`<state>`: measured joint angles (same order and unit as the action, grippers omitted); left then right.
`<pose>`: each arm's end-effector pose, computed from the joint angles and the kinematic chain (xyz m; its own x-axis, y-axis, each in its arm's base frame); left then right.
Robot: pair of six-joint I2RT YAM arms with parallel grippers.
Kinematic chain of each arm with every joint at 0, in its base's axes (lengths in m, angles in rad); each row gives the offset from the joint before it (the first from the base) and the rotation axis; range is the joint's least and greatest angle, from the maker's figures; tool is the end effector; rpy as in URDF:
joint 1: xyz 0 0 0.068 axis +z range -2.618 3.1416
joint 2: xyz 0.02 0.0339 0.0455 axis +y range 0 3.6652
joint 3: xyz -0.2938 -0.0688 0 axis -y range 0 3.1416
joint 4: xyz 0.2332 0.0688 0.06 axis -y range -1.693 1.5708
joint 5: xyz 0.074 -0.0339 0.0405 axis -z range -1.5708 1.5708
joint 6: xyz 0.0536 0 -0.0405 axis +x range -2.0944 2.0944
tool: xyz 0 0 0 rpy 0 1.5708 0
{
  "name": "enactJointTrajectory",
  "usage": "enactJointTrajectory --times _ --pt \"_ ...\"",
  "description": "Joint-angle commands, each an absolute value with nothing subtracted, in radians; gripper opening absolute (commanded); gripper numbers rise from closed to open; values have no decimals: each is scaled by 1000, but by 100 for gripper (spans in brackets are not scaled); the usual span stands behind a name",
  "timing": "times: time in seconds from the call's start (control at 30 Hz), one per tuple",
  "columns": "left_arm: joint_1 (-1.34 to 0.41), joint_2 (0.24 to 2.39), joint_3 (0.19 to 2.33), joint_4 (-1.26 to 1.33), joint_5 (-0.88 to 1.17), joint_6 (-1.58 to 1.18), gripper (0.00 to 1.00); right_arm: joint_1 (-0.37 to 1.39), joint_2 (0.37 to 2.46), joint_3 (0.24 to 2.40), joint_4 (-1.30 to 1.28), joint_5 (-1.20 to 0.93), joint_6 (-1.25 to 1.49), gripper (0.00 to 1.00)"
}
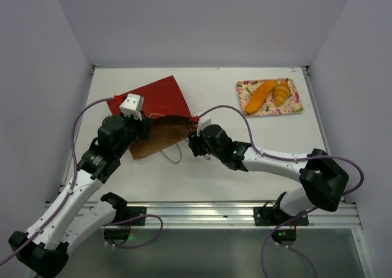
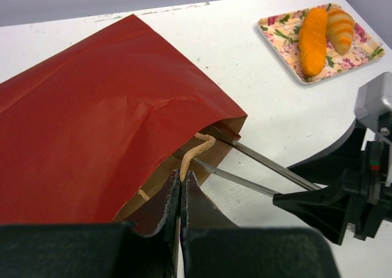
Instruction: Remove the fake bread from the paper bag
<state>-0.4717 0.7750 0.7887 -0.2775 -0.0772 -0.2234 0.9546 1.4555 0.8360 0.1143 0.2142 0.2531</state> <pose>0.1493 -0.0715 0.3490 -0.3122 -0.0887 -0.9459 0.3257 0.9253 -0.1943 0.1951 0.2558 0.2576 -0.4436 -0.2030 -0.8730 -0.5979 0.7926 0.1195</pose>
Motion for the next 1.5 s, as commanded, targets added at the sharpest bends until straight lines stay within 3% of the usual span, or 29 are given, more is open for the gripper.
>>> enactJointTrajectory --times 0.0,1.27,1.47 --pt "-468 752 788 -207 -25 -235 0 971 1486 885 239 281 256 51" --pt "-466 716 785 -196 -11 -232 0 1048 1749 948 497 532 107 52" --pt "-468 719 781 -196 -15 -232 0 1049 1784 985 476 523 106 47"
